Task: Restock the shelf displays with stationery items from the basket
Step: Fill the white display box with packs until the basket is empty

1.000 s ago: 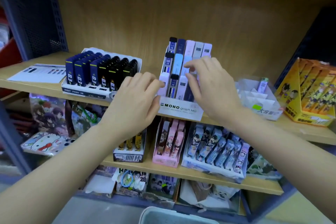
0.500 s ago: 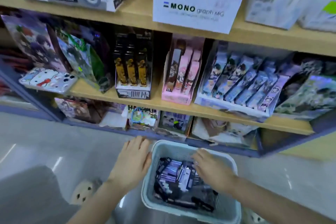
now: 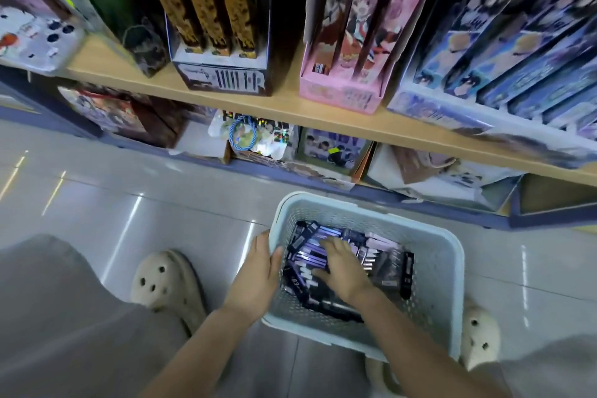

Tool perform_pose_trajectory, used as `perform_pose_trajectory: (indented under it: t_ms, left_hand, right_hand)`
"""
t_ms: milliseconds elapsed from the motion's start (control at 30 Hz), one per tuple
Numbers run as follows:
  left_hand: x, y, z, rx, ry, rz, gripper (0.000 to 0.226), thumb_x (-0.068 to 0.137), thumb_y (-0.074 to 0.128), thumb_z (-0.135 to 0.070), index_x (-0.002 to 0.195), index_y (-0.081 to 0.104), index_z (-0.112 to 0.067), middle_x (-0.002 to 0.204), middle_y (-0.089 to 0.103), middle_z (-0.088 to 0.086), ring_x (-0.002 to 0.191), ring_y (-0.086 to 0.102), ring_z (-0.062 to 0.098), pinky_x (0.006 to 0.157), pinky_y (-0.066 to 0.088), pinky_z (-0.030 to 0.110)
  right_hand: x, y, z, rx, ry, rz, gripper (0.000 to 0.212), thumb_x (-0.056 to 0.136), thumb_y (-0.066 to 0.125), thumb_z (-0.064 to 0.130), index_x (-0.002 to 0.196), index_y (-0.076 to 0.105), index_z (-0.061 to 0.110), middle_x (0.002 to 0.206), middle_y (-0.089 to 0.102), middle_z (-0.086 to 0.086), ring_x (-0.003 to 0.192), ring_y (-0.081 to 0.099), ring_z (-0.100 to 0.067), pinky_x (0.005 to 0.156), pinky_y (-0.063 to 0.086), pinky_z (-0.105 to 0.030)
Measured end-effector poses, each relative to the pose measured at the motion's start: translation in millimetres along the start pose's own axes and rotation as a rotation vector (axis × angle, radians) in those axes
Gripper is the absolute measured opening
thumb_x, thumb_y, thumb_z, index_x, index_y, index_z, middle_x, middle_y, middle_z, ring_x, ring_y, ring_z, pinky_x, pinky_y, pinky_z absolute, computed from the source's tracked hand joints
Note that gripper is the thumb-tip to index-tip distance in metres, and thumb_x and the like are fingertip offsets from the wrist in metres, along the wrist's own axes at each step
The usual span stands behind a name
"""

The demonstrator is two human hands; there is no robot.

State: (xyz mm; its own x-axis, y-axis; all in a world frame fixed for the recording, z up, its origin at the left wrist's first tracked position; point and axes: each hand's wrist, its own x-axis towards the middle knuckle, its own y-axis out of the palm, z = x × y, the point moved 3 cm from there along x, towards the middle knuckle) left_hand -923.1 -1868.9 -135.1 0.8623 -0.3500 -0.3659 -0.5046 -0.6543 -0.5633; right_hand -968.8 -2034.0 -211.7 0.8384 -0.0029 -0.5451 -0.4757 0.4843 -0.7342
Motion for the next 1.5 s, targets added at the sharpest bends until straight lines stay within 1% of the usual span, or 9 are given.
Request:
perform_pose_trajectory:
  t_ms: [467,833,1000,1100,1200,1267,1333,1400,1500]
  left_hand:
    - [-4.2,2.1,-3.7,-0.05,-0.051,0.007,0.033,0.101,0.032,-0.031,0.13,0.037,-0.017,0.119,0.046,0.001,0.102,0.047,0.011,0.085,0.034,0.019]
    - [-6.6,1.0,-7.8,-0.016,-0.117,0.033,0.031,0.102,0.03,-0.033,0.127,0.037,-0.017,0.112,0.046,0.0,0.095,0.05,0.014,0.076,0.034,0.02]
    - [-8.8,0.9,-10.2,-0.019,-0.153,0.035,0.03,0.102,0.03,-0.031,0.125,0.038,-0.015,0.109,0.045,0.002,0.092,0.048,0.013,0.071,0.033,0.014]
    - [-14.5,-2.9,-15.1,0.015,-0.115,-0.074,0.031,0.101,0.035,-0.024,0.129,0.041,-0.011,0.111,0.04,-0.001,0.098,0.044,0.012,0.086,0.033,0.017]
    - [-24.1,-12.6,-27.1,0.075,0.007,-0.299,0.024,0.098,0.042,-0.012,0.121,0.047,-0.009,0.101,0.041,-0.004,0.088,0.045,0.01,0.081,0.035,0.019]
    - [-30.1,-9.2,-37.0,-0.022,0.025,-0.283,0.016,0.097,0.043,-0.009,0.111,0.045,-0.018,0.09,0.048,-0.005,0.076,0.048,0.009,0.068,0.038,0.019]
    - [-34.0,2.1,-45.3,-0.195,-0.047,-0.221,0.014,0.097,0.046,-0.009,0.106,0.042,-0.02,0.088,0.053,-0.004,0.075,0.051,0.005,0.065,0.04,0.012]
    - [-35.4,13.6,-53.1,-0.401,-0.212,-0.188,0.019,0.096,0.052,-0.014,0.11,0.042,-0.019,0.096,0.054,-0.003,0.079,0.052,0.003,0.066,0.039,0.006]
    - [-31.6,28.3,-67.9,-0.675,-0.444,-0.014,0.06,0.09,0.06,-0.033,0.137,0.027,-0.015,0.117,0.046,-0.007,0.096,0.05,0.001,0.085,0.034,0.006]
  right_hand:
    - [22.1,2.2,-3.9,-0.226,-0.038,0.028,0.063,0.094,0.052,0.041,0.143,0.033,0.007,0.135,0.044,-0.011,0.128,0.035,-0.026,0.107,0.027,-0.031]
    - [14.3,-5.2,-10.9,-0.193,-0.053,0.105,0.045,0.098,0.047,0.031,0.134,0.041,0.006,0.128,0.05,-0.013,0.12,0.038,-0.026,0.101,0.03,-0.031]
    - [-2.3,-12.3,-13.6,0.015,-0.038,0.139,0.051,0.099,0.048,0.022,0.144,0.029,0.006,0.133,0.049,-0.016,0.114,0.051,-0.027,0.089,0.04,-0.029]
    - [-12.0,-15.1,-17.0,0.137,0.014,0.182,0.052,0.099,0.048,0.023,0.143,0.029,0.003,0.106,0.056,-0.015,0.085,0.052,-0.021,0.072,0.036,-0.026]
    - [-22.5,-19.8,-18.5,0.262,0.068,0.211,0.055,0.099,0.047,0.025,0.144,0.026,0.001,0.123,0.053,-0.016,0.111,0.053,-0.024,0.089,0.037,-0.023]
    - [-29.7,-24.4,-20.1,0.319,0.084,0.198,0.053,0.098,0.049,0.027,0.142,0.031,0.003,0.133,0.052,-0.017,0.116,0.054,-0.028,0.095,0.04,-0.027]
    - [-35.8,-31.7,-21.3,0.365,0.087,0.175,0.043,0.097,0.049,0.031,0.131,0.04,0.005,0.116,0.061,-0.015,0.094,0.064,-0.025,0.085,0.048,-0.031]
    - [-43.9,-45.4,-17.6,0.426,0.067,0.133,0.032,0.097,0.05,0.031,0.12,0.042,0.01,0.106,0.062,-0.006,0.079,0.066,-0.013,0.073,0.051,-0.021]
    - [-55.8,-70.0,-4.9,0.509,-0.008,0.038,0.025,0.095,0.051,0.032,0.115,0.046,0.017,0.101,0.064,0.004,0.076,0.064,0.001,0.073,0.051,-0.019]
